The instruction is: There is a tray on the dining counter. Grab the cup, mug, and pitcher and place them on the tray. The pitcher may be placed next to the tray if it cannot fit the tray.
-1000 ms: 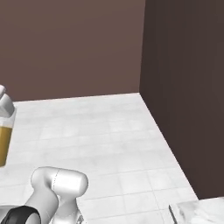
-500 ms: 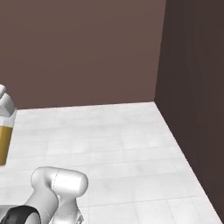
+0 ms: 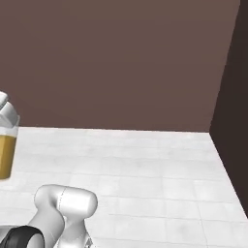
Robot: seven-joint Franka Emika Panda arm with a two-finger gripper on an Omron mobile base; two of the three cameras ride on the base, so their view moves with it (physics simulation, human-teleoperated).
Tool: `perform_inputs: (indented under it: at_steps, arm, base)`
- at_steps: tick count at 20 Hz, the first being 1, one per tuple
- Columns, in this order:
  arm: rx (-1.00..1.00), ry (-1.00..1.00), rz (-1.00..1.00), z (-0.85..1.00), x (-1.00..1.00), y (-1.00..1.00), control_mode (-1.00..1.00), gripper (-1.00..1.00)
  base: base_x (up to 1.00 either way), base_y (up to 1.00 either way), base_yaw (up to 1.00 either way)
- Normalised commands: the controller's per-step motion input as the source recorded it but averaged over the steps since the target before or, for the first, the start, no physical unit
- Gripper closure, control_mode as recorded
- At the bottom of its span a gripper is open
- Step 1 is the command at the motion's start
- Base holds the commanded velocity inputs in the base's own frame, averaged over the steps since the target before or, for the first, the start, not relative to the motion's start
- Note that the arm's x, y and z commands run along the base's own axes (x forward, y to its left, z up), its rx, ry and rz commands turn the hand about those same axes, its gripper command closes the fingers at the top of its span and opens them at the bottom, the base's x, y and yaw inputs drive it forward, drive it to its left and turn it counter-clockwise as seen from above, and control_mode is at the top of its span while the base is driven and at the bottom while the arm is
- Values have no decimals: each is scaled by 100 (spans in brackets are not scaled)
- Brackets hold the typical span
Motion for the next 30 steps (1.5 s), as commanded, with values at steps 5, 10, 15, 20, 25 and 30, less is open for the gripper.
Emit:
perform_inputs:
  at_steps: [5, 10, 15, 20, 25, 30]
  arm:
    - [0, 0, 0, 0, 0, 0, 100, 100]
    - [0, 0, 0, 0, 0, 0, 100, 100]
    - [0, 0, 0, 0, 0, 0, 100, 100]
    - [0, 0, 0, 0, 0, 0, 100, 100]
    - [0, 0, 0, 0, 0, 0, 100, 100]
    - [0, 0, 0, 0, 0, 0, 100, 100]
  base:
    - [83, 52, 50]
    - [72, 54, 57]
    - [64, 51, 60]
    - [43, 11, 53]
    - [0, -69, 29]
    - [4, -87, 27]
